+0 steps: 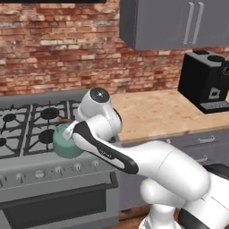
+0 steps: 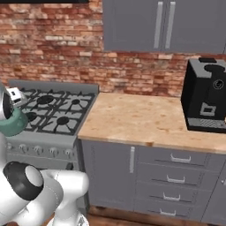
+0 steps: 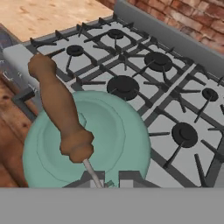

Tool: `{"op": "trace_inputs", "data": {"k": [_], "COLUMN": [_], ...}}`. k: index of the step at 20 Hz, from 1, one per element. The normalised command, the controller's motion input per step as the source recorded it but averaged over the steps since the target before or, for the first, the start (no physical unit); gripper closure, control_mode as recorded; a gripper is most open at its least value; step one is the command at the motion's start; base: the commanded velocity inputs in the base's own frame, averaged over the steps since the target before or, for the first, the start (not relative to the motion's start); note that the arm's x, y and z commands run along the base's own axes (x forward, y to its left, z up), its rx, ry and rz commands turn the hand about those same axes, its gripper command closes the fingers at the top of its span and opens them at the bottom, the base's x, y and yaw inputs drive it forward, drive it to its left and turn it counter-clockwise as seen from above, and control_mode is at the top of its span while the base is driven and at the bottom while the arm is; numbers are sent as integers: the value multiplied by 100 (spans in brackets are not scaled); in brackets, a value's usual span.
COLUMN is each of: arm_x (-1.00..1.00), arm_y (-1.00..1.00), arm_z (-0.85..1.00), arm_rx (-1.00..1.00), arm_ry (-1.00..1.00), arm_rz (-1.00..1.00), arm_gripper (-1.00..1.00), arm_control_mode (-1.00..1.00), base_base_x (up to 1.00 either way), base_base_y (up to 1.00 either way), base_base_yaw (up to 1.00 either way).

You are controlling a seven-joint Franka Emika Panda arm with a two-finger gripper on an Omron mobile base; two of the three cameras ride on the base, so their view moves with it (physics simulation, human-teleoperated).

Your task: The kettle is done boiling. Turn off the stove, then wait for 300 timesteps before moving the kettle to the dining table.

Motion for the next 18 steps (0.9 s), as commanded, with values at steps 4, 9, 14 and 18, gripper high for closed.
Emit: {"op": "trace_inputs", "data": {"k": [4,9,14,18], "arm_x": [0,0,0,0], "arm_y": [0,0,0,0], "arm_z": [0,0,0,0], "arm_rx": [0,0,0,0], "arm_ry": [0,0,0,0], "arm_rz": [0,0,0,0], "arm_gripper": [100,100,100,100], "arm_control_mode": [100,100,100,100], "base_base_x": [-23,-13,-13,-11], "base_base_y": [-29,-40,-40,-43], "base_base_yaw": [-19,-25,-29,-31]}}
